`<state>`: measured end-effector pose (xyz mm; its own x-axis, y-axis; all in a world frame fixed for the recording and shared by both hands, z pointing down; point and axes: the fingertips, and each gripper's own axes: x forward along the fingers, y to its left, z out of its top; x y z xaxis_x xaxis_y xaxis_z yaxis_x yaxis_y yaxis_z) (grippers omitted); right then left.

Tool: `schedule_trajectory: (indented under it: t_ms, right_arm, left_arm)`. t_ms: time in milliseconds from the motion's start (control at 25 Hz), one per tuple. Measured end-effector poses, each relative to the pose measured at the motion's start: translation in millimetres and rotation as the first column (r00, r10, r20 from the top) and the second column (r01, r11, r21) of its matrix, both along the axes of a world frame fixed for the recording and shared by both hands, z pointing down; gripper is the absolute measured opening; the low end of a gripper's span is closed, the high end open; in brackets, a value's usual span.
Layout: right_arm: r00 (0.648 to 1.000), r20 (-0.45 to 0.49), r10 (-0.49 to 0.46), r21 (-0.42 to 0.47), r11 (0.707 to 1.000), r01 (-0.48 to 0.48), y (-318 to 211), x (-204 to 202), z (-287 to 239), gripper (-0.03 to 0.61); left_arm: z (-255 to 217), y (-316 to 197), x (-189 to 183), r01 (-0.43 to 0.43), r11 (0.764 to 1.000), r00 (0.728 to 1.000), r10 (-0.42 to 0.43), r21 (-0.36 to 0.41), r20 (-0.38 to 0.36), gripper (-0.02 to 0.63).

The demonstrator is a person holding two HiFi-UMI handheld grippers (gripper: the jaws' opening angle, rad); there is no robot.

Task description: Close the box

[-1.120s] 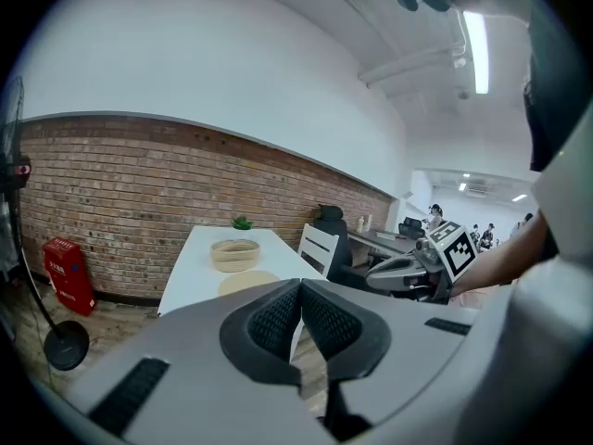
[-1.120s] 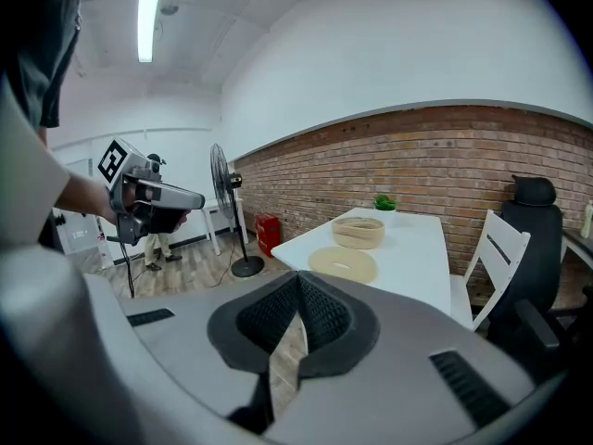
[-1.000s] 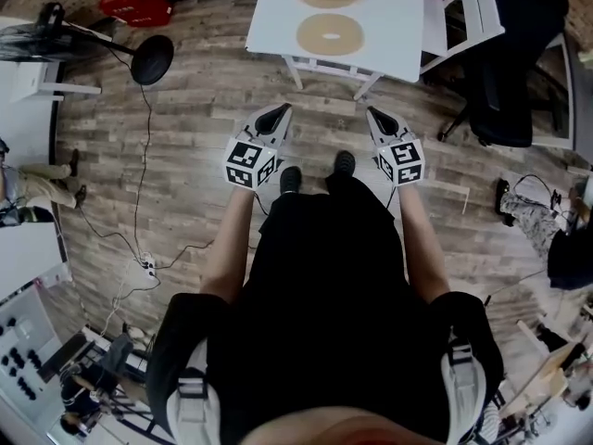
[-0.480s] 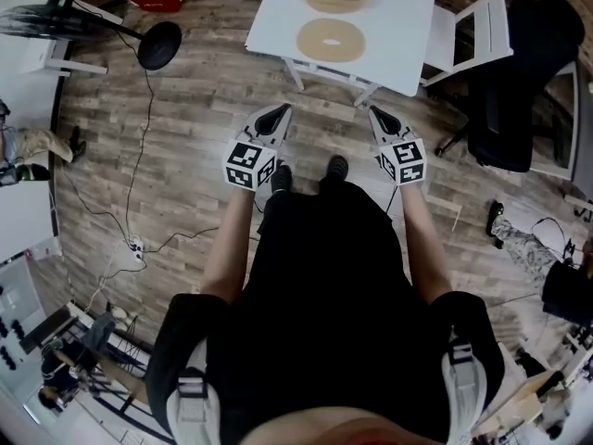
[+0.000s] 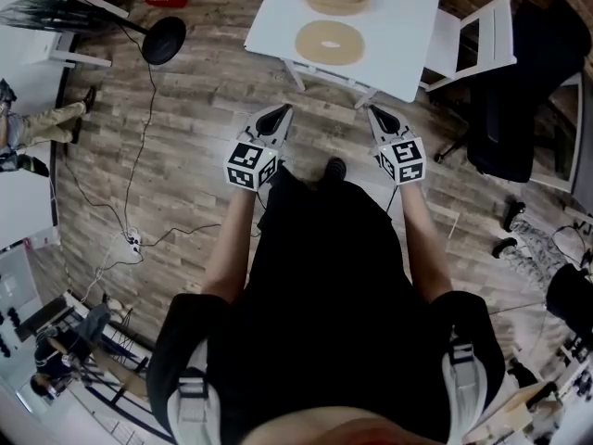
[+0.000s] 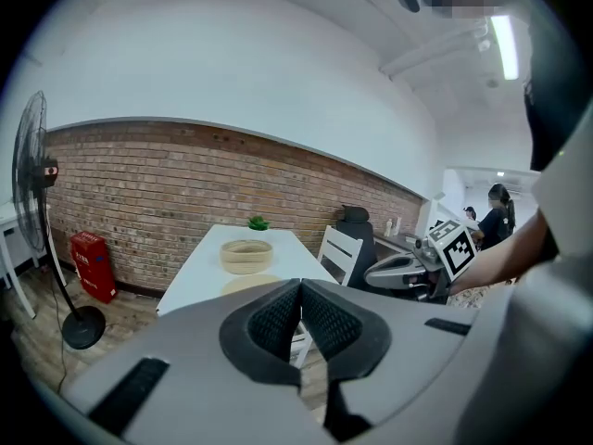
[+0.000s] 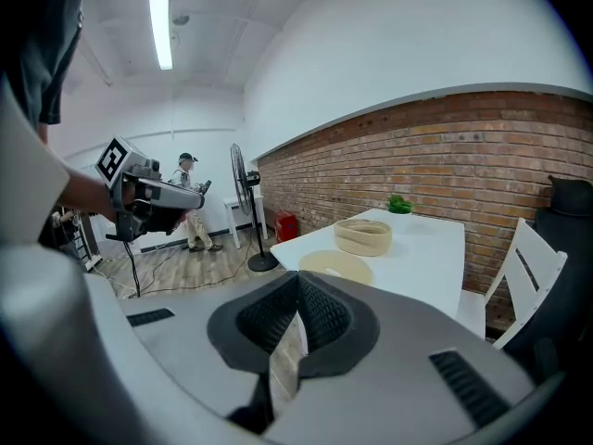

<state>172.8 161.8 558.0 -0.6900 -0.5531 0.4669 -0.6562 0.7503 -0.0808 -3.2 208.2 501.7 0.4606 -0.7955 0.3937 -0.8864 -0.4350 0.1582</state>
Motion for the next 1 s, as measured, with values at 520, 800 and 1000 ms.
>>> schedule_trajectory:
  t_ms: [520,800,1000]
  right_arm:
    - [0.999,-0.032,0.0,0.021,1.0,0.0,-26,-4,-14,-0.002]
    - [0.996,-0.043,0.073,0.029,0.997,-0.072,-62,6,-14,-0.002]
    - [0.994,-0.046,0.095,0.008,0.995,-0.095,-80,-2,-6,-0.002]
  left_arm:
    - [-5,-30,-4,0.001,1.0,0.999,0.0,0.012,-0.039,0.02]
    - [1,-73,-7,-0.052,0.999,0.998,0.052,0.015,-0.045,0.02]
    - [0,-103,-16,-0.073,0.997,0.996,0.073,0.018,-0.046,0.02]
